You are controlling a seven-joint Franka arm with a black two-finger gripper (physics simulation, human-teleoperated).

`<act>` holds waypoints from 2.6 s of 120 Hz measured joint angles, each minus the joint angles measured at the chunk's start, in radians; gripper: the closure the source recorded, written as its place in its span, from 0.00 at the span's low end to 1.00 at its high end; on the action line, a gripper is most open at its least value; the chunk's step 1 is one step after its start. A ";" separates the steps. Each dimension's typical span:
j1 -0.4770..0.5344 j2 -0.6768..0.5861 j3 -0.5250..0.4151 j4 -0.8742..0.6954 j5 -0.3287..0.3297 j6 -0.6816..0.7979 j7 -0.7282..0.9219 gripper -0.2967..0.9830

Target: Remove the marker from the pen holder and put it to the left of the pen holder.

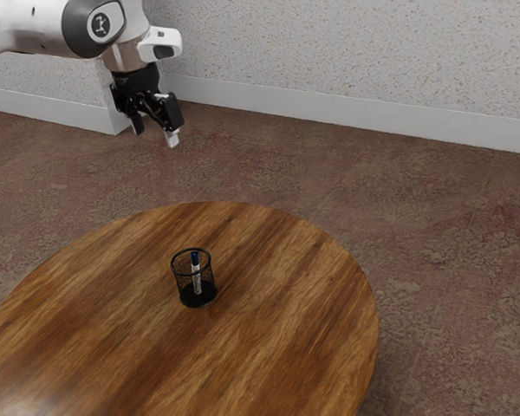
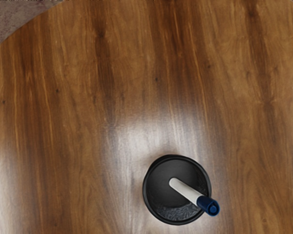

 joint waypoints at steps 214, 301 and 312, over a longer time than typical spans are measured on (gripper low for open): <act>0.005 0.129 -0.184 -0.429 0.284 0.358 0.004 0.71; 0.064 0.112 0.011 -0.052 0.153 -0.160 0.055 0.85; 0.069 0.254 0.059 0.048 0.121 -0.289 0.052 0.85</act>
